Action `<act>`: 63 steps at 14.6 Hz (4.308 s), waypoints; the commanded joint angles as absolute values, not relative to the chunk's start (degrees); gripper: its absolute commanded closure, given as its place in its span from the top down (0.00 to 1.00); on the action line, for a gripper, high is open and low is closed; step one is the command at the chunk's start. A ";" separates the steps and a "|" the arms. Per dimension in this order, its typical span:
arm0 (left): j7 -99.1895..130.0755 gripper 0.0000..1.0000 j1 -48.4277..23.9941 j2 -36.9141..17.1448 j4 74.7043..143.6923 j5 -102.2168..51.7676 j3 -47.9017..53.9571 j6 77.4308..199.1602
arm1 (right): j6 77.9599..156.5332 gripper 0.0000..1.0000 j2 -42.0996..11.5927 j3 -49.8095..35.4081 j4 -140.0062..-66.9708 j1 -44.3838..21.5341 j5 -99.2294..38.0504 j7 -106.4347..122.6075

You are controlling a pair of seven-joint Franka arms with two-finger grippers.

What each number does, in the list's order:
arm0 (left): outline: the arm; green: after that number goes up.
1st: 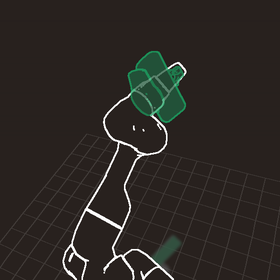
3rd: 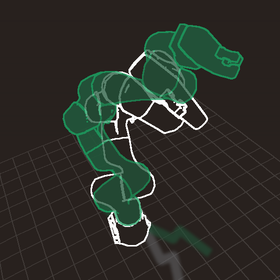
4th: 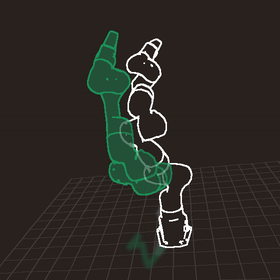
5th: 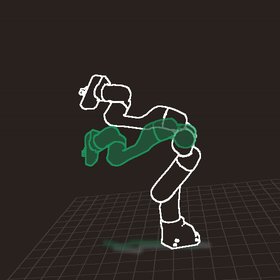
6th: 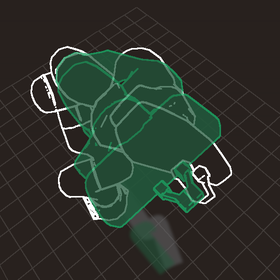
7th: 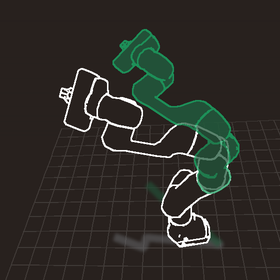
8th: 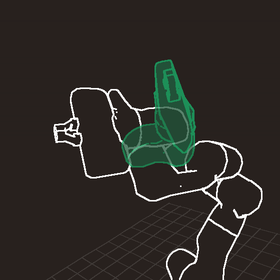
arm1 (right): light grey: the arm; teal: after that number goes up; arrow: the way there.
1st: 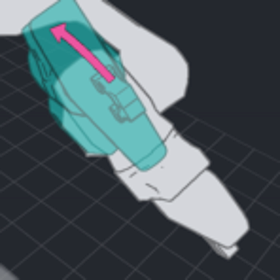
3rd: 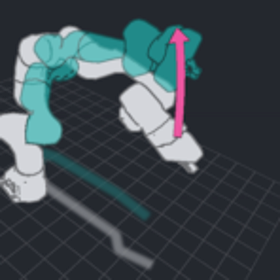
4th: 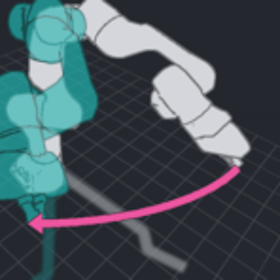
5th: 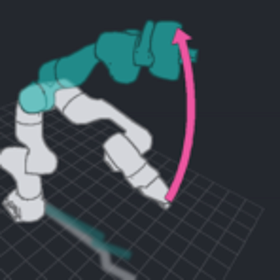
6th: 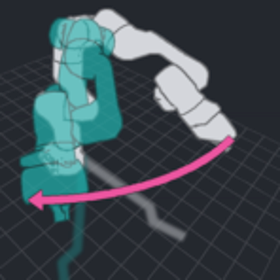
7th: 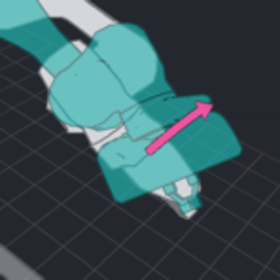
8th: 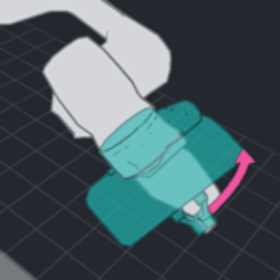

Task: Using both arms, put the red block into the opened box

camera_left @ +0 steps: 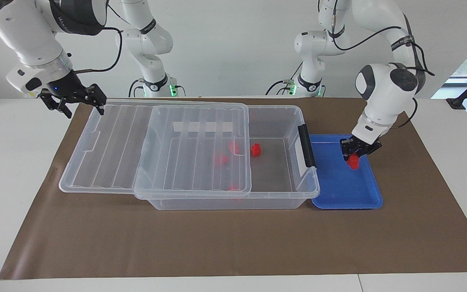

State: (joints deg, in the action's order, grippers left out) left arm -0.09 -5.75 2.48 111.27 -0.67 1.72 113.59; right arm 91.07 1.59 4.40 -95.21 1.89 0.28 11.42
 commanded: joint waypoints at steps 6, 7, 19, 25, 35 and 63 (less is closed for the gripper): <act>11.94 0.00 -18.26 2.20 109.07 -0.97 5.98 113.54 | 92.90 1.00 2.29 4.31 -96.77 2.55 0.35 10.90; 13.95 0.00 -20.11 1.24 109.25 -0.88 5.98 114.95 | 92.90 1.00 2.37 4.31 -96.85 2.55 0.35 10.99; 20.92 0.00 -24.87 -15.81 110.39 2.02 5.98 131.38 | 92.72 1.00 2.46 4.66 -97.12 2.55 0.44 11.16; 21.88 0.00 -25.84 -19.16 110.57 4.31 5.98 134.03 | 92.29 1.00 2.55 4.66 -97.21 2.55 0.44 11.07; 21.97 1.00 -25.75 -15.22 110.48 4.31 6.06 130.97 | 92.20 1.00 2.64 4.66 -97.21 2.55 0.44 11.16; 1.68 1.00 -0.97 1.50 94.94 -0.61 5.10 95.81 | 114.25 0.00 -0.70 4.75 -111.88 11.60 0.26 25.84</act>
